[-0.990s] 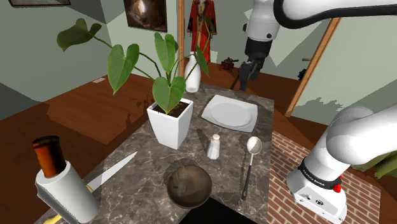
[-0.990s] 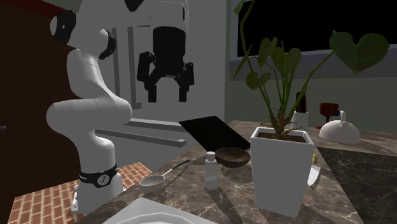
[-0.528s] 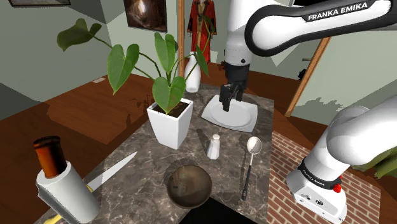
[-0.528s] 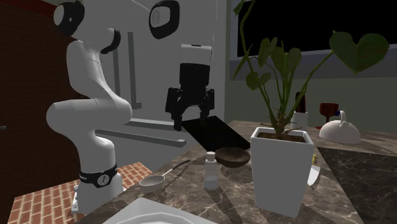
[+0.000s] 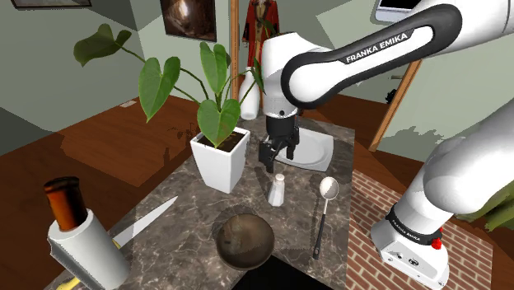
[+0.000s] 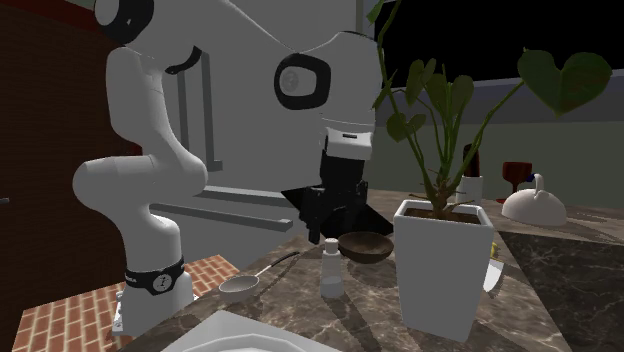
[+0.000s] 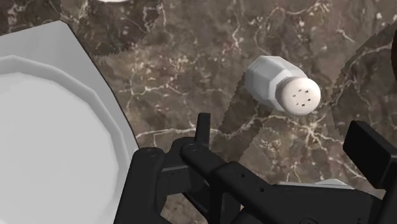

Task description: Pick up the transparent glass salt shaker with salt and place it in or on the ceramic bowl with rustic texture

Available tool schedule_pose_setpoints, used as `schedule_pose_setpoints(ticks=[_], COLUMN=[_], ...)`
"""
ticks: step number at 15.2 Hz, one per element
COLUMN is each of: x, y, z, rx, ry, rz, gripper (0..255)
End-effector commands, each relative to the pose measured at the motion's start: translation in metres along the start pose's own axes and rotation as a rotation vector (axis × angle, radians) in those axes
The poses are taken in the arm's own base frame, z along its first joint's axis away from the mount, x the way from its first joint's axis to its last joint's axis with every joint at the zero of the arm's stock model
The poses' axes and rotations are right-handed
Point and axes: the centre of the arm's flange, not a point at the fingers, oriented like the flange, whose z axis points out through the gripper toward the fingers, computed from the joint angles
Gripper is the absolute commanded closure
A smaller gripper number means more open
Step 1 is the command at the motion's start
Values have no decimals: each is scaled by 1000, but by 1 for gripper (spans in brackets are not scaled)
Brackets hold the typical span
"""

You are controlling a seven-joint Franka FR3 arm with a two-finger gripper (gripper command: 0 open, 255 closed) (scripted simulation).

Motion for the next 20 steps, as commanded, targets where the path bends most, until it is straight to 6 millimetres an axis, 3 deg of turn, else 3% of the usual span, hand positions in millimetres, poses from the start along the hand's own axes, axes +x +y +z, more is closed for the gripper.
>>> schedule_pose_setpoints(ticks=[1,9,17,18,20], x=[9,8,8,8,8], y=[-15,-16,-16,-16,-16], z=[22,63,63,63,63], rx=[11,11,11,11,11], ry=[-25,-27,-27,-27,-27], rz=[18,19,19,19,19], gripper=[0,0,0,255,255])
